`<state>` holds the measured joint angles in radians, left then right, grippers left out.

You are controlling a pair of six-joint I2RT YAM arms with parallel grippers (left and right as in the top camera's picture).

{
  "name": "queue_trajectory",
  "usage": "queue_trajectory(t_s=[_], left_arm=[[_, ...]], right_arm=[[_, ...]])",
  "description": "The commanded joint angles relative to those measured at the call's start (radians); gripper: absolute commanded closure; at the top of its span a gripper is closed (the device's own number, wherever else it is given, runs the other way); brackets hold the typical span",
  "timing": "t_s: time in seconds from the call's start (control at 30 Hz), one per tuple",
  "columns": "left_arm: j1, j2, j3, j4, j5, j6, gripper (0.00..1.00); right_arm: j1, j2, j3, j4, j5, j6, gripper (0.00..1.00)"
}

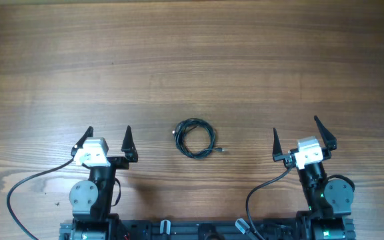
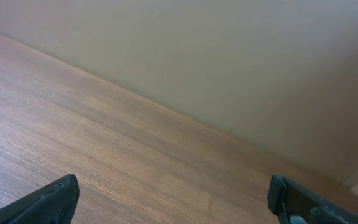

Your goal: Untangle cables

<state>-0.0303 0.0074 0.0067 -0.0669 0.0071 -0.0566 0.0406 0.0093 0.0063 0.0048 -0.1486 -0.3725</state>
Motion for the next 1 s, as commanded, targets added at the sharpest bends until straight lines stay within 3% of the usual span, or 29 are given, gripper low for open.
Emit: queue_trajectory(t_s=[0.0,0.17,0.27,0.47,0.57,0.73,0.97], left_arm=[[0.006,-0.001,-0.001,-0.006,0.023,-0.013,0.00],[0.006,-0.001,0.003,-0.013,0.022,-0.093,0.00],[0.006,0.013,0.032,-0.064,0.006,-0.109,0.00],[0.006,0.134,0.121,-0.162,-0.031,-0.109,0.00],[0.006,0.253,0.227,-0.224,-0.030,-0.135,0.00],[0.006,0.409,0.381,-0.361,-0.030,-0.161,0.00],[0.006,0.587,0.455,-0.466,0.072,-0.161,0.00]], right_arm=[[0.005,0.005,0.000,0.011,-0.018,-0.010,0.00],[0.005,0.005,0.000,0.014,0.008,0.035,0.00],[0.005,0.005,0.009,0.013,0.135,0.286,0.00],[0.005,0.015,0.023,-0.001,0.132,0.365,0.00],[0.005,0.056,0.065,-0.042,0.106,0.497,0.00],[0.005,0.188,0.131,-0.062,-0.045,0.537,0.01],[0.005,0.525,0.331,-0.166,-0.048,0.528,0.00]])
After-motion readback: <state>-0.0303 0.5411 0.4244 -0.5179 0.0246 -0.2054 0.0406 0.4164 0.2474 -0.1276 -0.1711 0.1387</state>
